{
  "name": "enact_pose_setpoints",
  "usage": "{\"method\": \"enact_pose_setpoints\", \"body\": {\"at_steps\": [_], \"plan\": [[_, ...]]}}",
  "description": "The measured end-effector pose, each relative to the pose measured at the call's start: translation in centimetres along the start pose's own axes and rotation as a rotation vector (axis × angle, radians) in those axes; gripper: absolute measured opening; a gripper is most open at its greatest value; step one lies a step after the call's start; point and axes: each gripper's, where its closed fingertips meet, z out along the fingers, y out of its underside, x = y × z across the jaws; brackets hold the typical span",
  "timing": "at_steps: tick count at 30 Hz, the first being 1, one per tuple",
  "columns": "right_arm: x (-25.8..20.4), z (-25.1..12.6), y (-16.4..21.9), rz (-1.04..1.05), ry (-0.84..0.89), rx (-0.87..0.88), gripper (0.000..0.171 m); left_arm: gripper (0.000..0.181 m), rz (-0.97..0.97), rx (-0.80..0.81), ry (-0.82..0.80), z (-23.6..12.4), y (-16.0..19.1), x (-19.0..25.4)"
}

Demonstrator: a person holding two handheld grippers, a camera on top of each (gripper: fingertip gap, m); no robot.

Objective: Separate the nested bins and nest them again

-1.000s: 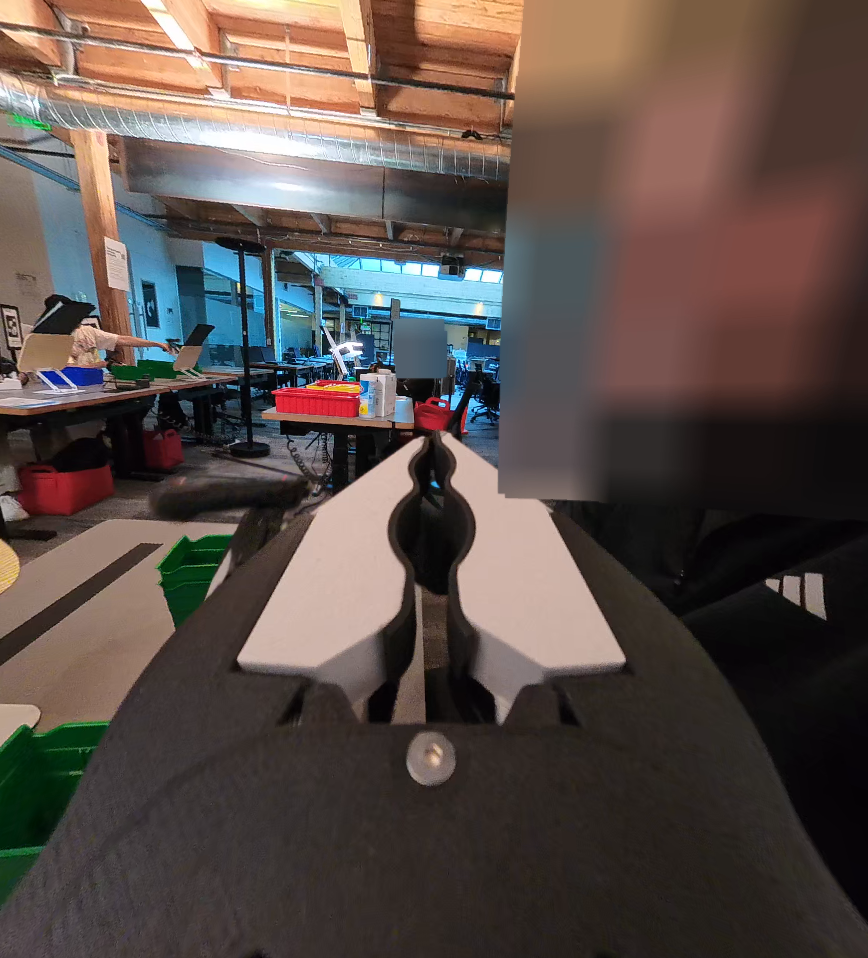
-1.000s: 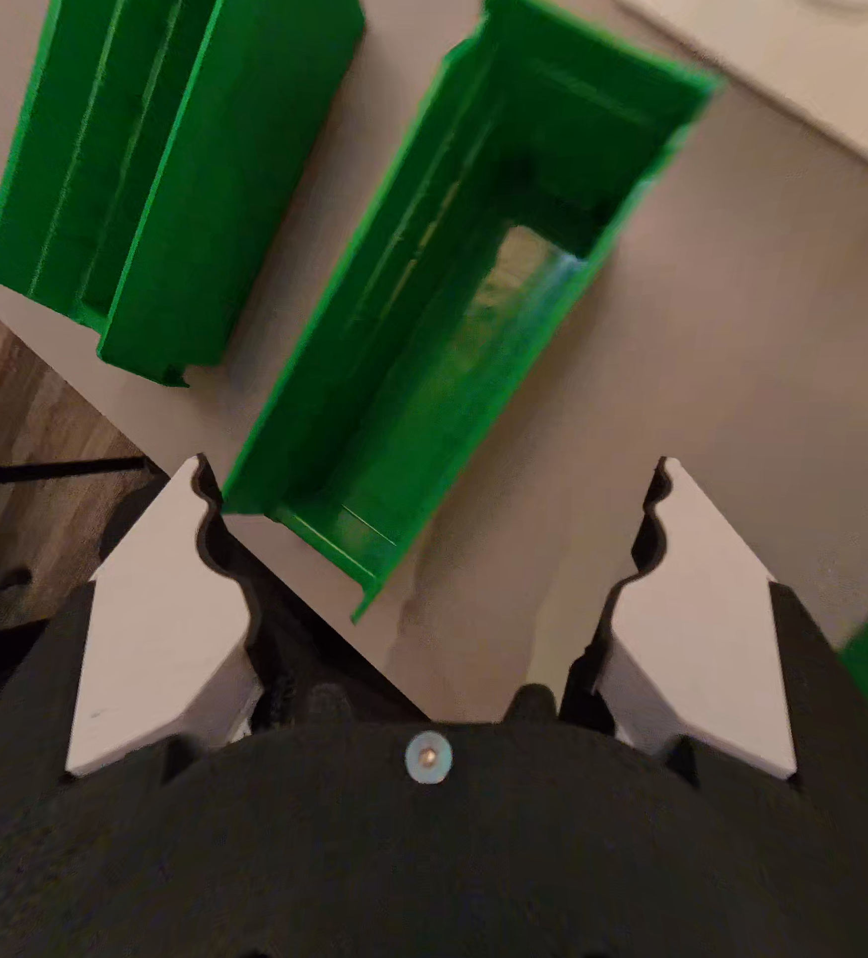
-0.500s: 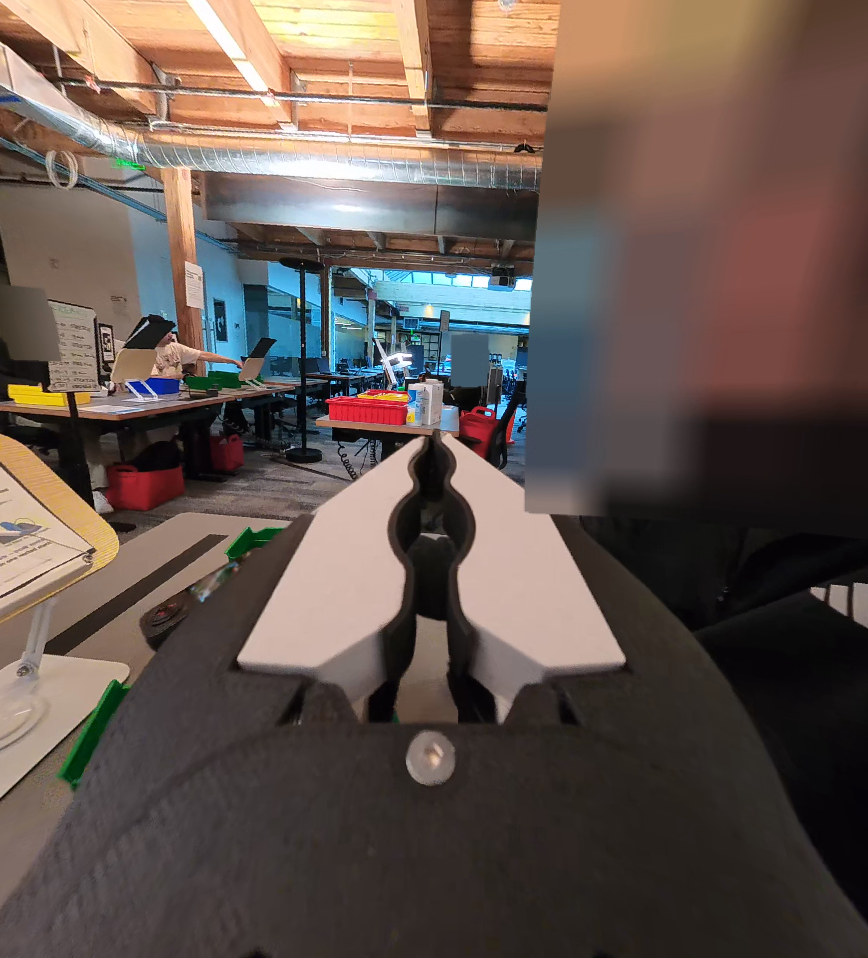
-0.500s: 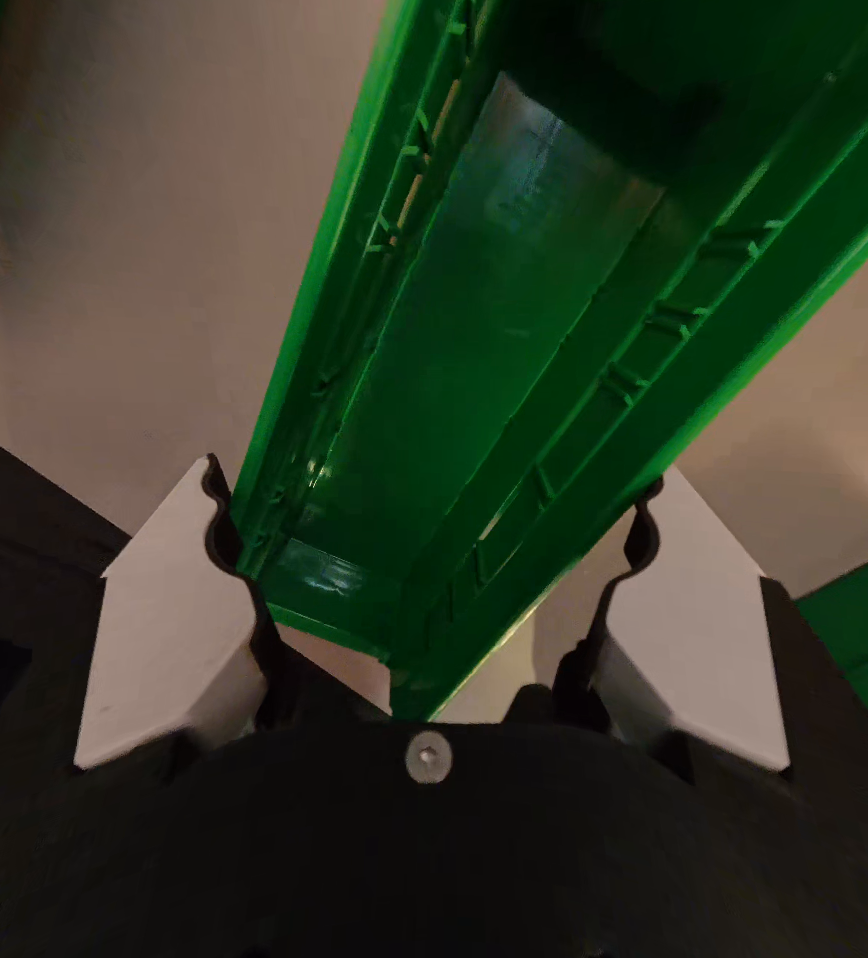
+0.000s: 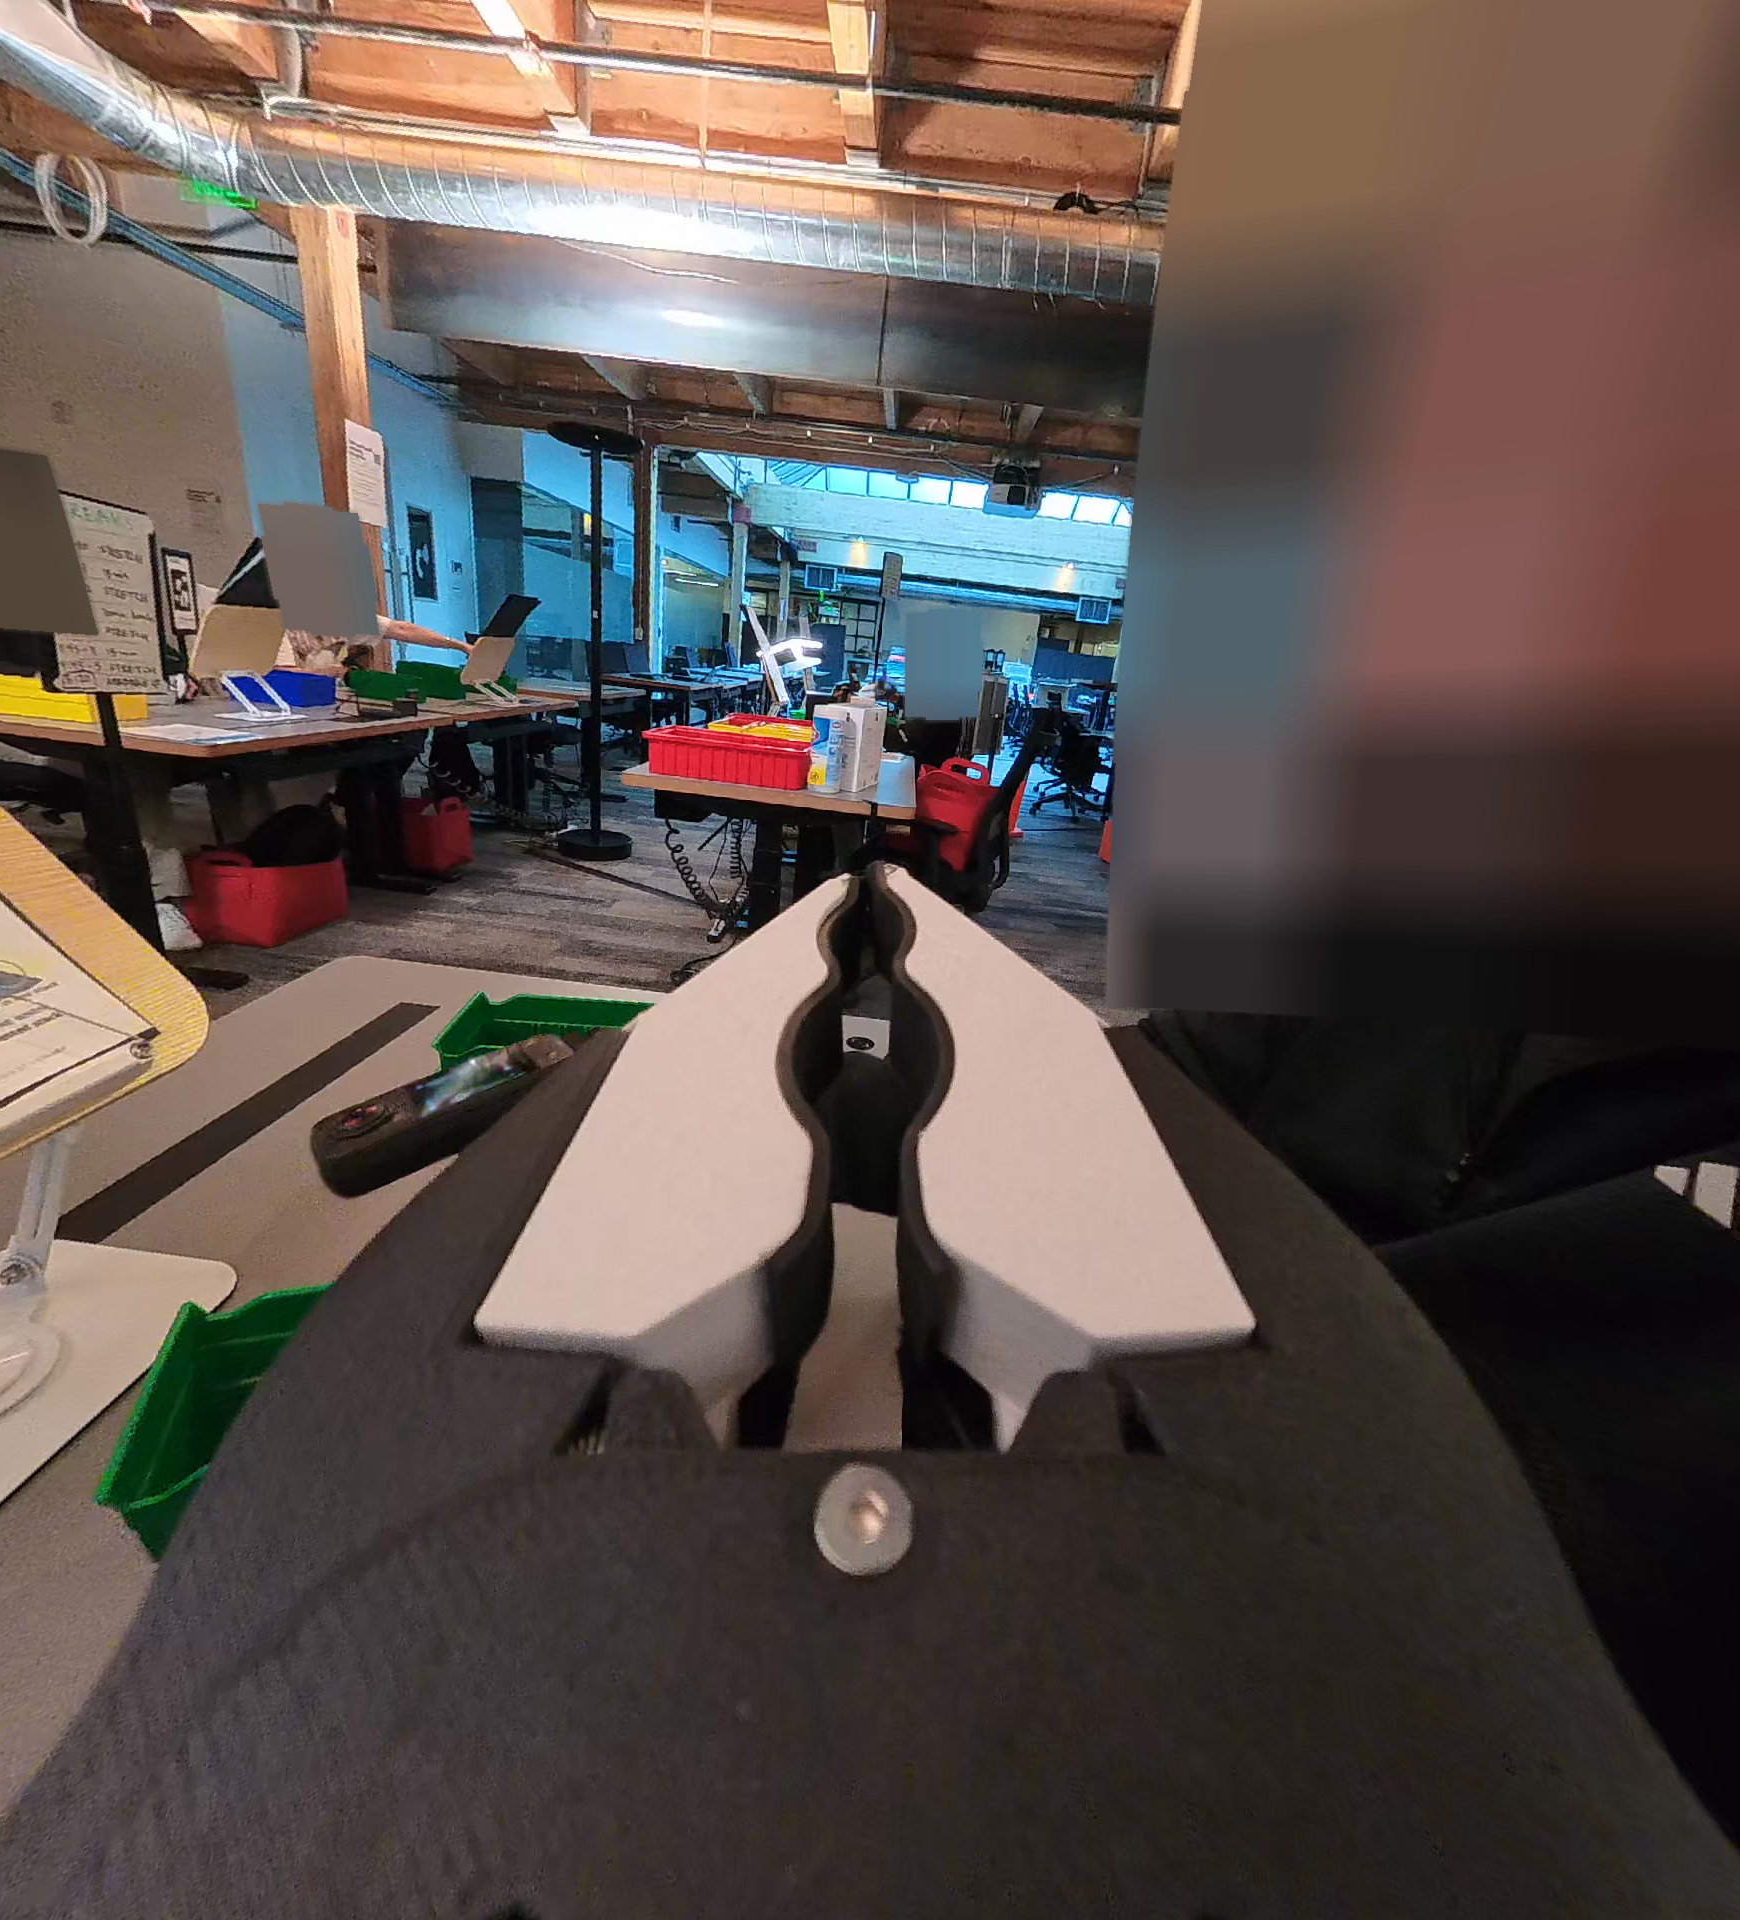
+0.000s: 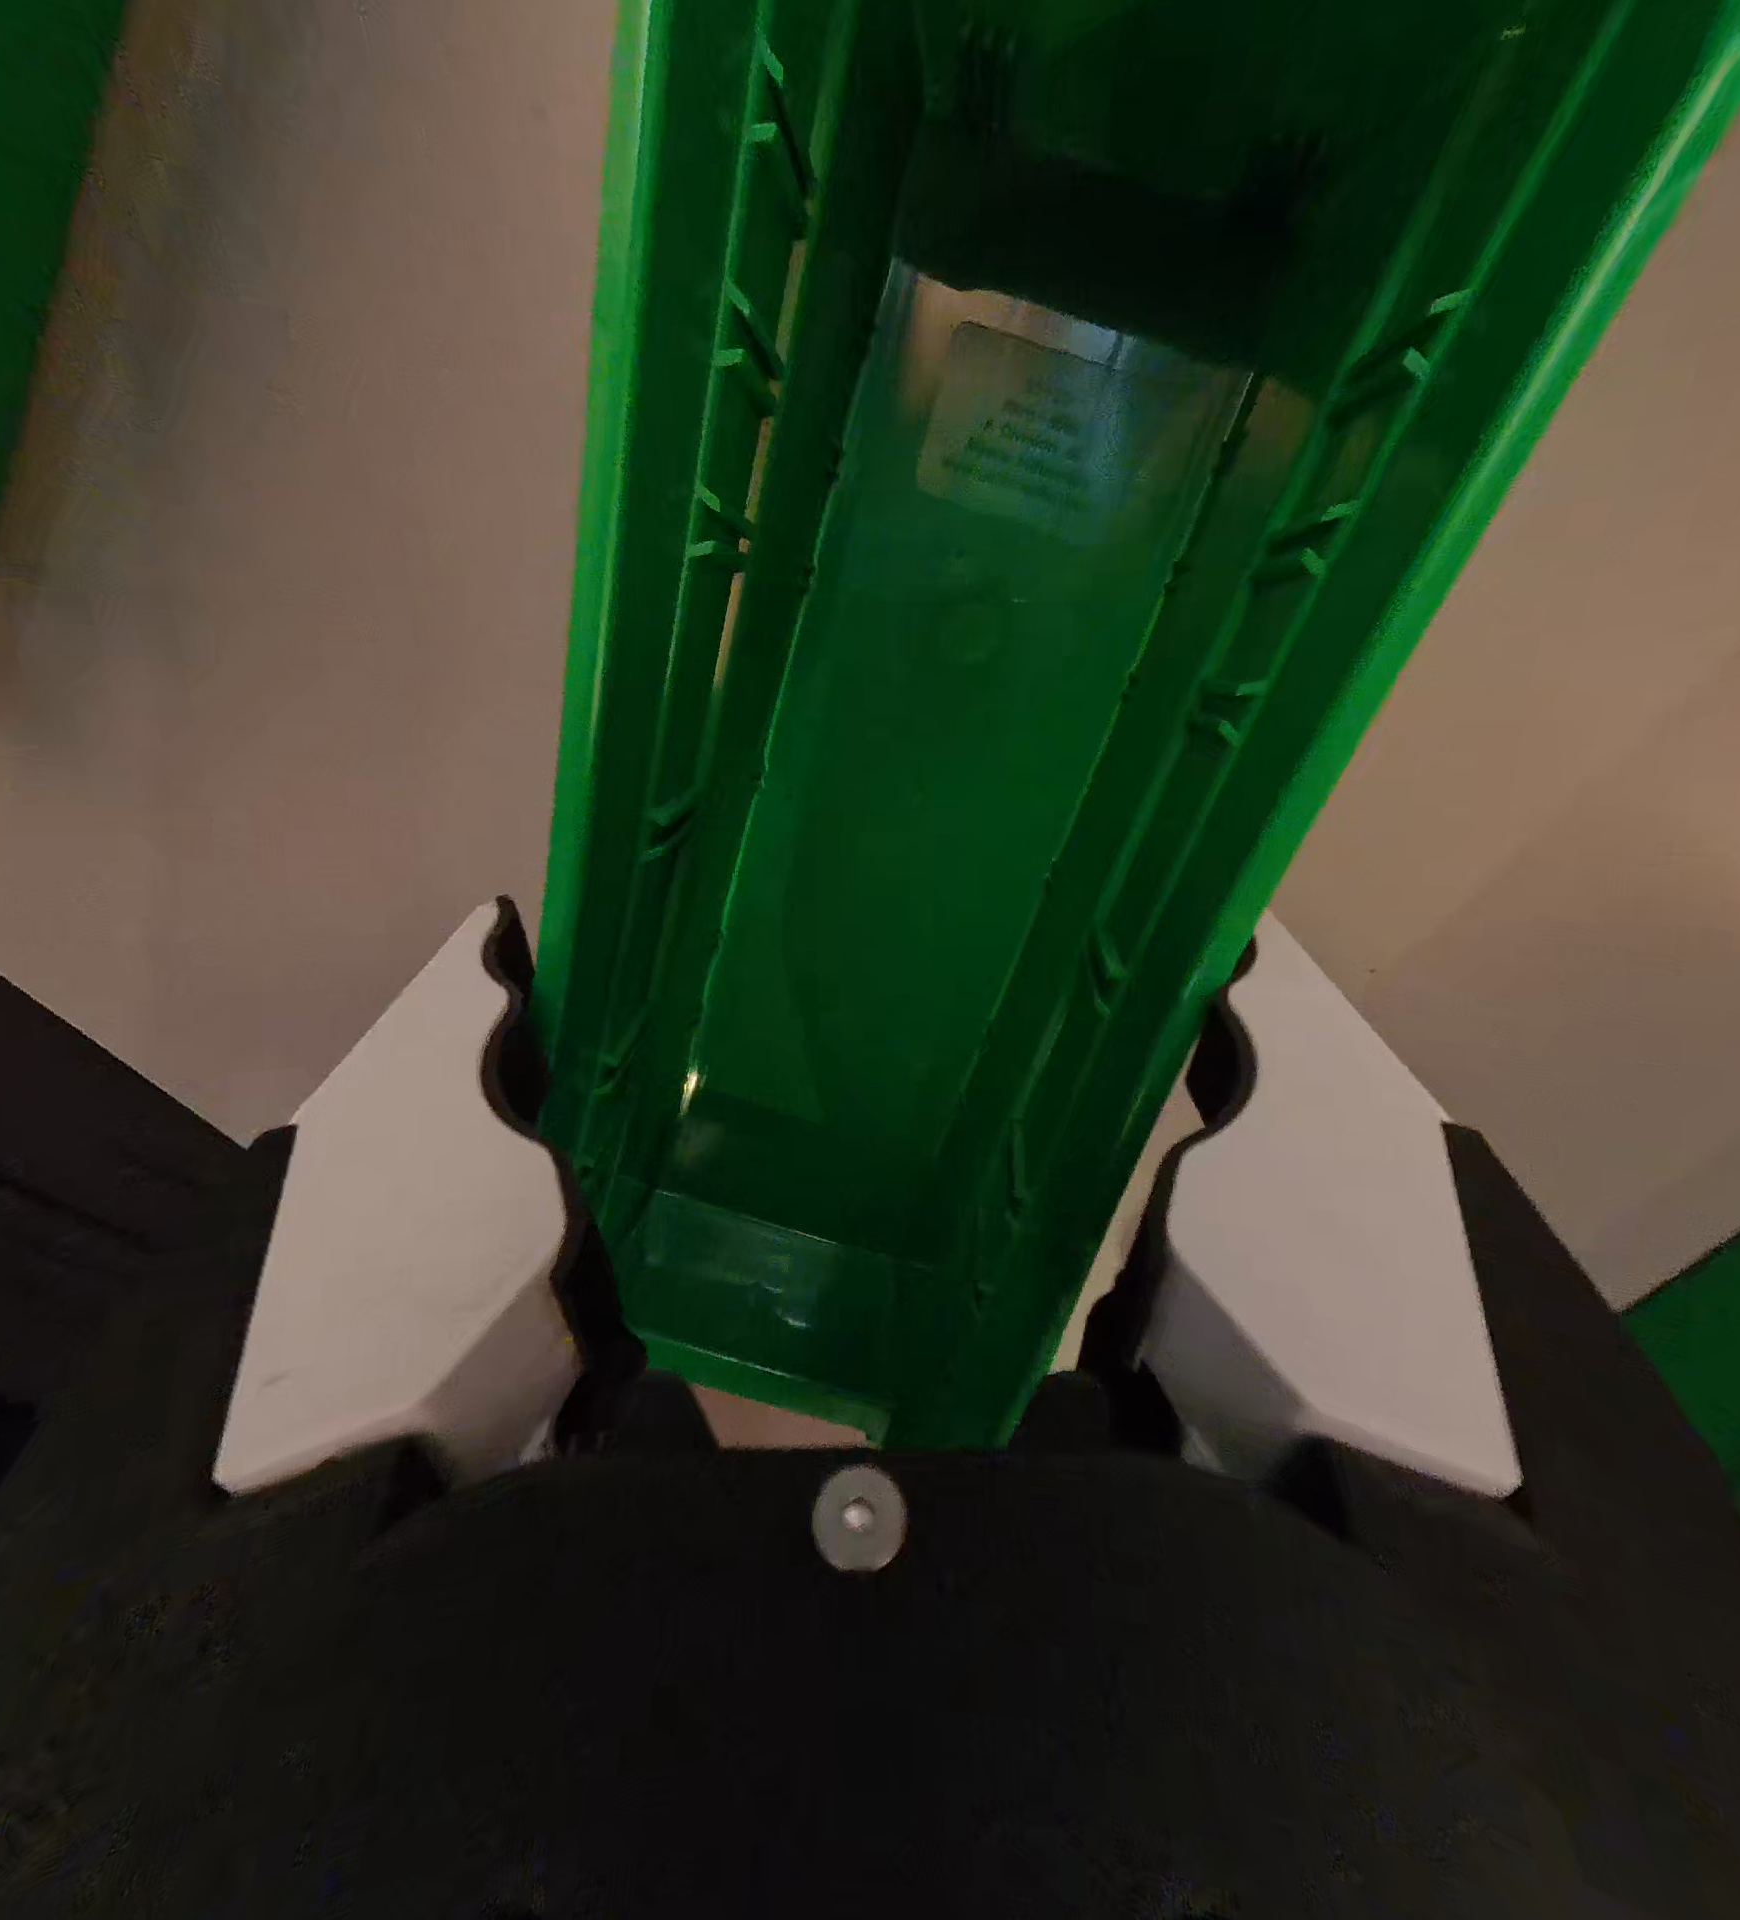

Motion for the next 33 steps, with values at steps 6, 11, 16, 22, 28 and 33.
{"method": "enact_pose_setpoints", "body": {"at_steps": [6,11,16,22,28,33], "plan": [[1.0,-0.6,0.7,0.020,-0.015,0.040,0.113,0.000,-0.013,-0.002,-0.015,-0.2,0.3,-0.6],[1.9,-1.7,1.5,0.053,-0.074,0.078,0.110,0.000,-0.026,-0.008,-0.043,-0.2,0.5,-1.3],[4.1,-5.4,1.8,0.090,-0.100,0.154,0.108,0.001,-0.035,-0.039,-0.101,-0.3,1.5,-2.6],[8.6,-13.5,2.6,0.140,-0.099,0.276,0.106,0.008,-0.131,-0.016,-0.274,-2.2,2.9,-7.2],[15.8,-21.8,7.0,0.226,0.041,0.322,0.107,0.004,-0.162,-0.018,-0.296,-3.0,3.8,-8.3],[20.7,-21.3,11.2,0.320,0.091,0.249,0.107,0.012,-0.181,-0.087,-0.360,-3.5,6.3,-10.3]]}}
